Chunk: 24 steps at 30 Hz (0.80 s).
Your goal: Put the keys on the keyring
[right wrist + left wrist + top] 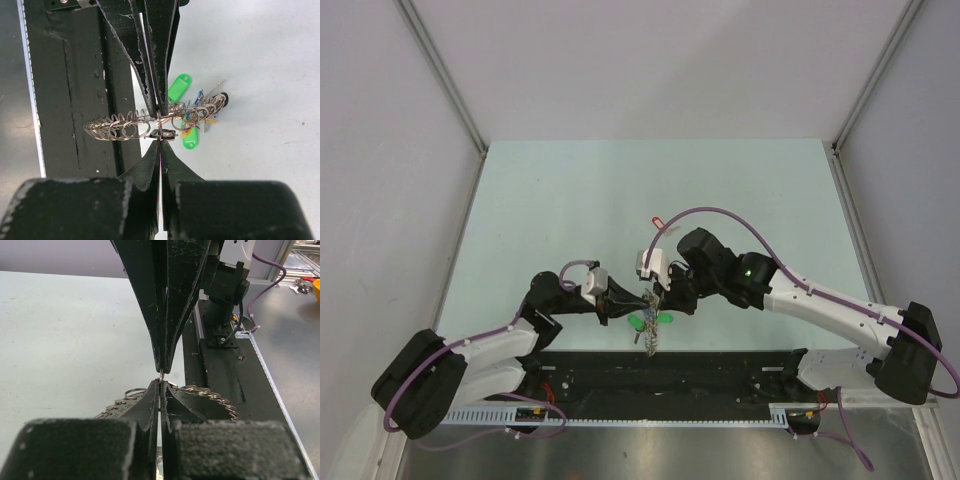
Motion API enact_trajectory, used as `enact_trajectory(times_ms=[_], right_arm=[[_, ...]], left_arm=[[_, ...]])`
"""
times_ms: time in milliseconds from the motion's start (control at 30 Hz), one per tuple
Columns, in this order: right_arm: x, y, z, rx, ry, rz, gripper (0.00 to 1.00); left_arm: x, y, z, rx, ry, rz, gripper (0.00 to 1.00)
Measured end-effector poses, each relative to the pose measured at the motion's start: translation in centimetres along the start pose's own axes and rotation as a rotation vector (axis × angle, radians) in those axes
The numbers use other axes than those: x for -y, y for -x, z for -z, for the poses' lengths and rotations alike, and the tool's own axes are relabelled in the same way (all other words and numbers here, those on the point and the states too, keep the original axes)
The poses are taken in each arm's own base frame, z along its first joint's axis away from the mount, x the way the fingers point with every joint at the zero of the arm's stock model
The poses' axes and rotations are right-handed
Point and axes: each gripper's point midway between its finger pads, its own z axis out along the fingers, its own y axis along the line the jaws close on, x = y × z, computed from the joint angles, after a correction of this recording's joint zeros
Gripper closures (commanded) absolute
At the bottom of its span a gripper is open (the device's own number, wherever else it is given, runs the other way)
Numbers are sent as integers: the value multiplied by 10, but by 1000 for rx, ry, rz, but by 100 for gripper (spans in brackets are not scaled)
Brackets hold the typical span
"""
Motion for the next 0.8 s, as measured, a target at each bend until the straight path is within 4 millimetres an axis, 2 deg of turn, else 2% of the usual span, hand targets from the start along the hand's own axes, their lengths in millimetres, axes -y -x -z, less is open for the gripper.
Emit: enact_trajectory(times_ms=[800], right_arm=[[-2,1,6,5,-2,9,100]], left_arm=[[0,-5,0,-21,0,7,100]])
